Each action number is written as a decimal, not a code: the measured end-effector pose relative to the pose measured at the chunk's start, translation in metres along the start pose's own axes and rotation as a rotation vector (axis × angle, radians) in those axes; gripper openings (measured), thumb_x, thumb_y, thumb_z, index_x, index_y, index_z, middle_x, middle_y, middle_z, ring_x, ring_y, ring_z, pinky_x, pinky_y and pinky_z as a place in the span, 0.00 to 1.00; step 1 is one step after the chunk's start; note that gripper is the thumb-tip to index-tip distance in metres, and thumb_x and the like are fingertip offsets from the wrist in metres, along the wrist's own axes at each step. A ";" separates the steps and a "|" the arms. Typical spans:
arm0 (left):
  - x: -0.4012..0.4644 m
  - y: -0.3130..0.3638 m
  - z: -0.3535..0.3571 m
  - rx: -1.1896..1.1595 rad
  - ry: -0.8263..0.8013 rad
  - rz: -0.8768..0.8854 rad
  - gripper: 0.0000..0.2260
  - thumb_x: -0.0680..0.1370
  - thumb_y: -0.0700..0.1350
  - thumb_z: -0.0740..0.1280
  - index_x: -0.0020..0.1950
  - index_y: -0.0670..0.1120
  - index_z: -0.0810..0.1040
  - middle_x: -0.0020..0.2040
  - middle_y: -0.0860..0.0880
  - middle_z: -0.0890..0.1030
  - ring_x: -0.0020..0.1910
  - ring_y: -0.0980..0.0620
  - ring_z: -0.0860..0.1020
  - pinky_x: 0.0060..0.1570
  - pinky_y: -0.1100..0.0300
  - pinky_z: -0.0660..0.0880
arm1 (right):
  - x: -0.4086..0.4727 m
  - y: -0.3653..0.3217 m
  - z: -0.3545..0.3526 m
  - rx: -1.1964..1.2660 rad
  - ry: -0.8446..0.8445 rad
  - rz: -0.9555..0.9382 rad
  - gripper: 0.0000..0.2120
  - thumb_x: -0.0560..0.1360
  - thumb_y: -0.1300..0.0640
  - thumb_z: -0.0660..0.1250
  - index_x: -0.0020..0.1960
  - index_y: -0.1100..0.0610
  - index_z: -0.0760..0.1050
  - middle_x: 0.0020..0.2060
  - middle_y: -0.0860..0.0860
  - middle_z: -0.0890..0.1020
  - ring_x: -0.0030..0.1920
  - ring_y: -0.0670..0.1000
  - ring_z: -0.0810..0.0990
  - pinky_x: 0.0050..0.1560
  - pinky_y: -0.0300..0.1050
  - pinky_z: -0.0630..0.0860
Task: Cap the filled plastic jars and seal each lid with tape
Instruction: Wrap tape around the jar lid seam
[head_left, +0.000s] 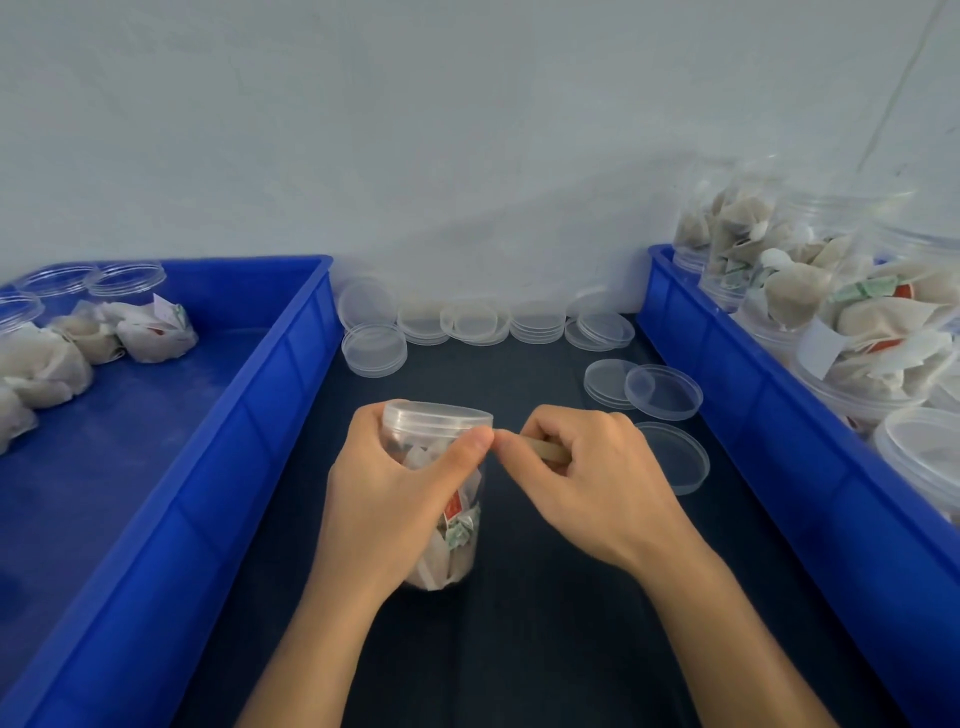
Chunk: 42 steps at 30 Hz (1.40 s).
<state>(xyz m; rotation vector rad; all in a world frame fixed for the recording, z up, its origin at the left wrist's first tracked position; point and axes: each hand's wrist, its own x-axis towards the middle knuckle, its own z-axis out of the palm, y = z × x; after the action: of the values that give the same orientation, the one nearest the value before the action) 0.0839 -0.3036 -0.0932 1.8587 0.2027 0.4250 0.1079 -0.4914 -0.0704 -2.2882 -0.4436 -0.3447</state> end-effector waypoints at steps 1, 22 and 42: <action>0.000 0.000 0.000 -0.003 -0.001 0.002 0.31 0.61 0.75 0.75 0.58 0.61 0.76 0.52 0.66 0.83 0.49 0.66 0.83 0.44 0.61 0.79 | 0.000 0.000 0.000 -0.004 -0.004 0.002 0.25 0.77 0.32 0.62 0.34 0.51 0.73 0.26 0.47 0.76 0.31 0.51 0.75 0.34 0.46 0.69; -0.003 0.006 -0.002 0.122 0.046 0.035 0.30 0.60 0.77 0.71 0.53 0.61 0.76 0.49 0.74 0.79 0.46 0.73 0.80 0.31 0.75 0.74 | -0.005 -0.007 0.006 -0.057 0.122 -0.065 0.24 0.78 0.37 0.67 0.34 0.54 0.73 0.25 0.49 0.75 0.30 0.55 0.75 0.35 0.54 0.76; 0.005 -0.002 -0.015 -0.809 -0.557 -0.430 0.42 0.58 0.70 0.83 0.59 0.41 0.88 0.57 0.35 0.85 0.51 0.39 0.86 0.49 0.45 0.85 | 0.008 0.034 0.005 0.417 0.149 0.155 0.20 0.80 0.44 0.67 0.37 0.58 0.76 0.30 0.53 0.75 0.31 0.50 0.71 0.37 0.49 0.71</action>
<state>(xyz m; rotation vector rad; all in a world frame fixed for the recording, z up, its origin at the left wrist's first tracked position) 0.0827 -0.2881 -0.0898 1.0310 0.0303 -0.2918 0.1296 -0.5076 -0.0925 -1.8623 -0.2333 -0.3091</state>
